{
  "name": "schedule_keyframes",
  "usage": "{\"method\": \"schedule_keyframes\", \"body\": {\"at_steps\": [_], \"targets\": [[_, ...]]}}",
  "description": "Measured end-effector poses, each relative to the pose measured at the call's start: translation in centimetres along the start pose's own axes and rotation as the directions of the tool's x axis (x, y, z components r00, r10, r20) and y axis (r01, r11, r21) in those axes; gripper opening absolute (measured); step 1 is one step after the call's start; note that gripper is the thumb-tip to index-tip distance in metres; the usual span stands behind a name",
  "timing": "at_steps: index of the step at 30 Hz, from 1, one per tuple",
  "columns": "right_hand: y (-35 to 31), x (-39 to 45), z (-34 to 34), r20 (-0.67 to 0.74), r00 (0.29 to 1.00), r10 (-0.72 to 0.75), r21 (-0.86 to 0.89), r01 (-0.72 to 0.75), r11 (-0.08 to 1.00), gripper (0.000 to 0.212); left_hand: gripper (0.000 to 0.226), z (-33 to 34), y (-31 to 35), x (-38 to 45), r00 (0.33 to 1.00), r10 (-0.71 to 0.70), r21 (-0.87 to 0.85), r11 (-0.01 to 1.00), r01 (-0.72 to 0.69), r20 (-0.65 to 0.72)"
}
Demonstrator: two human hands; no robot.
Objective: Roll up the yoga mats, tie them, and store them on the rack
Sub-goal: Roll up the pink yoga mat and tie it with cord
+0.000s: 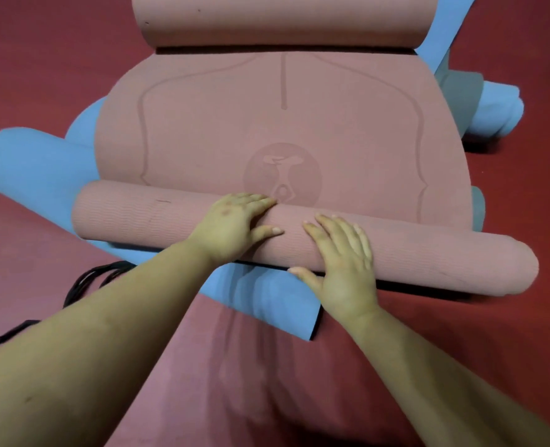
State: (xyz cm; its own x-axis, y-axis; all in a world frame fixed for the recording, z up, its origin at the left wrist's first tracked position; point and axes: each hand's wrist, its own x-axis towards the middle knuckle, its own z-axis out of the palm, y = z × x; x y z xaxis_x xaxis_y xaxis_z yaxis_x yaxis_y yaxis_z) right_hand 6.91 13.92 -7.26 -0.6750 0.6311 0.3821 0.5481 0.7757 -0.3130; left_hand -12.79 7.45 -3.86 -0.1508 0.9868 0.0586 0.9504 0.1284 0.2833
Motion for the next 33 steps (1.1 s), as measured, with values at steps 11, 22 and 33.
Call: {"method": "schedule_keyframes", "body": {"at_steps": [11, 22, 33], "targets": [[2.0, 7.8, -3.3, 0.260, 0.965, 0.018, 0.038, -0.029, 0.999, 0.066, 0.079, 0.4, 0.2, 0.2, 0.981, 0.116, 0.169, 0.982, -0.089, -0.157], [3.7, 11.5, -4.8, 0.388, 0.920, 0.058, 0.020, -0.071, 0.997, 0.089, 0.071, -2.7, 1.2, 4.8, 0.978, 0.061, 0.086, 0.995, -0.044, -0.201], [2.5, 11.3, -3.8, 0.235, 0.971, 0.039, -0.026, -0.034, 0.999, 0.086, 0.073, -5.2, 0.5, 8.9, 0.988, -0.120, -0.088, 0.988, 0.129, 0.101]]}}
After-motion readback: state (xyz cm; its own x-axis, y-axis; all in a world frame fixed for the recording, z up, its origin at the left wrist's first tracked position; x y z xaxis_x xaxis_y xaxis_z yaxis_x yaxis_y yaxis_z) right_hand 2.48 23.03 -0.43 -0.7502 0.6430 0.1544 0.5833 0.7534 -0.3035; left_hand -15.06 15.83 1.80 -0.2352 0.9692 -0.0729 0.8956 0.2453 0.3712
